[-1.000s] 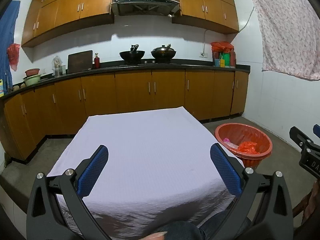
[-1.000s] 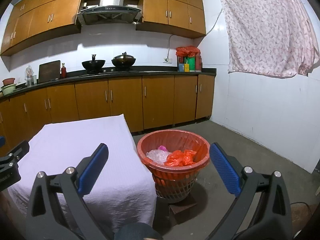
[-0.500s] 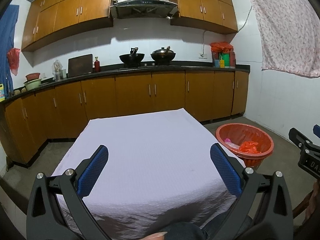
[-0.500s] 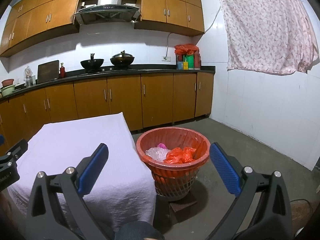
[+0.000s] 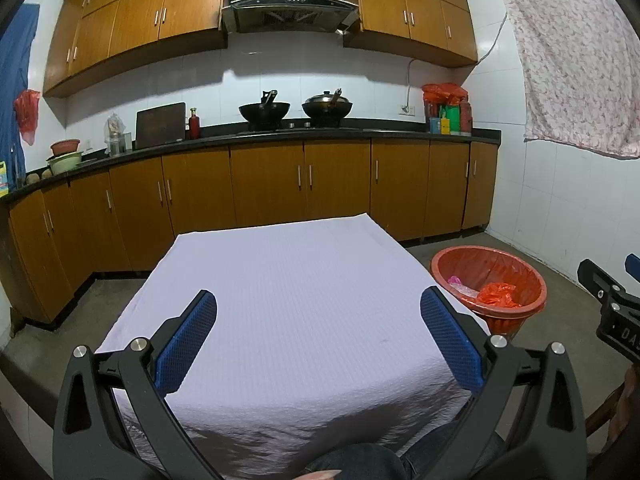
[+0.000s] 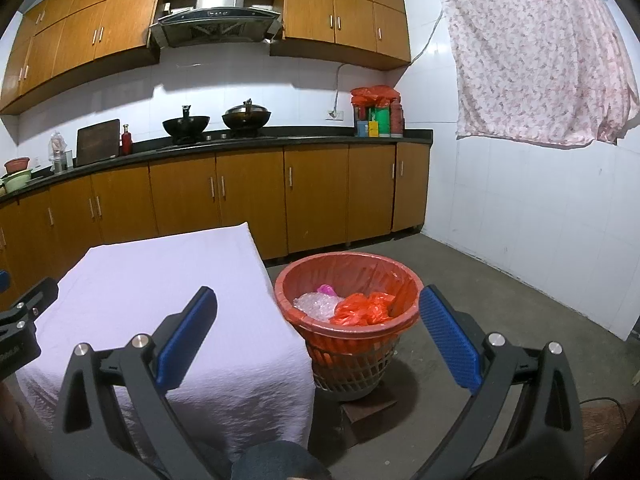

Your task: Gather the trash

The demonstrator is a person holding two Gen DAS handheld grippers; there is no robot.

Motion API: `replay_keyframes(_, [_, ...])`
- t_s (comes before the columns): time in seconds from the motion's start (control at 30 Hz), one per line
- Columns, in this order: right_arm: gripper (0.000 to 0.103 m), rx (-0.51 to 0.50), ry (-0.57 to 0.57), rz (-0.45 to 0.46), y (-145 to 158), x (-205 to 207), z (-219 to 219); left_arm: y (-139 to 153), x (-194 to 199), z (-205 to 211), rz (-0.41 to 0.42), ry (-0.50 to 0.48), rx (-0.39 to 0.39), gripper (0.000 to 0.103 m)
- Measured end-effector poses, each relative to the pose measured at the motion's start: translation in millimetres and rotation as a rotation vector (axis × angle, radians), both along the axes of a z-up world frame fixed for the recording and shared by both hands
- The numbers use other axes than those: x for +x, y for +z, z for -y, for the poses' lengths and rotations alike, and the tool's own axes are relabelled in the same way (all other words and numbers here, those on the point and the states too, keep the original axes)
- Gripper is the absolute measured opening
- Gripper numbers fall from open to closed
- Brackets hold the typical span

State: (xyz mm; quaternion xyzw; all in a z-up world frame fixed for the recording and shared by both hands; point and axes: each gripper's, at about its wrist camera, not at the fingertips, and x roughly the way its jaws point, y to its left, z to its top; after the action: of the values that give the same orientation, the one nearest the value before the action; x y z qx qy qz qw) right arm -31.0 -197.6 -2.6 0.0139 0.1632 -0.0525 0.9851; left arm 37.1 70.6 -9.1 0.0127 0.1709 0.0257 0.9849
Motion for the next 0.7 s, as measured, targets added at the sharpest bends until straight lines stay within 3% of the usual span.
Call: replay_keyframes(0.7, [0.099, 0.001, -0.001, 0.005, 1.2, -0.9, -0.9, -0.1, 0.5, 1.1, -0.003, -0.001, -0.003, 0.101])
